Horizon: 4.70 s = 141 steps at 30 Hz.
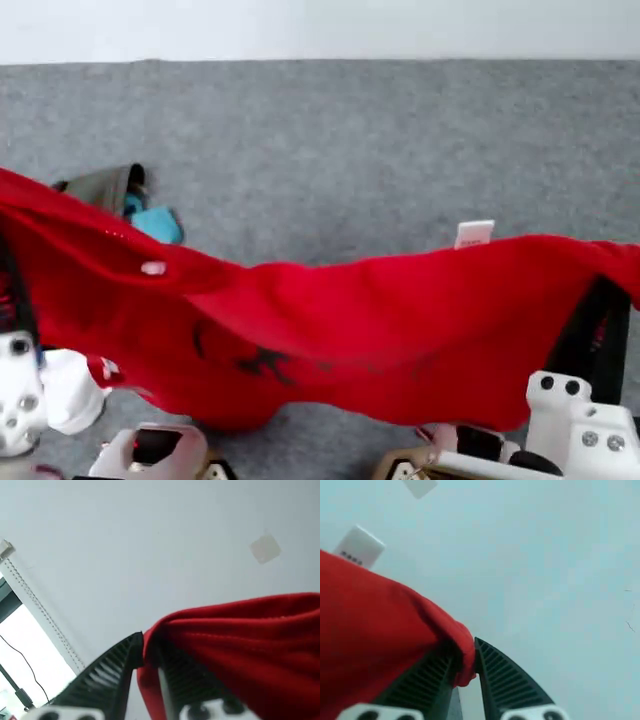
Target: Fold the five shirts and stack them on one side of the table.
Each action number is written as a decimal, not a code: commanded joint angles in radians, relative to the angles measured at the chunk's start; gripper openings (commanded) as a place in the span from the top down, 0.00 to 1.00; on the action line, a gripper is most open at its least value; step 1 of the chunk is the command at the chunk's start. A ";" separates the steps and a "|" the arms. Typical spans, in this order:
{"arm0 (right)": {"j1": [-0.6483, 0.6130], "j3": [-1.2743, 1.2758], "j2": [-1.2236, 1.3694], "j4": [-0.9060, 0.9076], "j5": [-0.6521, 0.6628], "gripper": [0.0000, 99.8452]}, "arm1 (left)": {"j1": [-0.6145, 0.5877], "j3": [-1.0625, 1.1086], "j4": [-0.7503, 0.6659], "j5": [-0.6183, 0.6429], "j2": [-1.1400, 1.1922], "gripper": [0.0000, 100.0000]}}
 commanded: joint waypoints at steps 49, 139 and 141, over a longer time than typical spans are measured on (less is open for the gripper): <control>-0.044 1.059 0.702 -1.518 0.006 0.99 | 0.123 0.831 -1.033 -0.008 0.752 0.99; 0.285 1.318 0.472 -0.516 0.147 0.74 | 0.130 1.716 0.012 -0.135 0.155 0.86; 0.268 1.318 0.453 -0.516 0.146 0.76 | 0.121 1.656 0.009 -0.129 0.155 0.86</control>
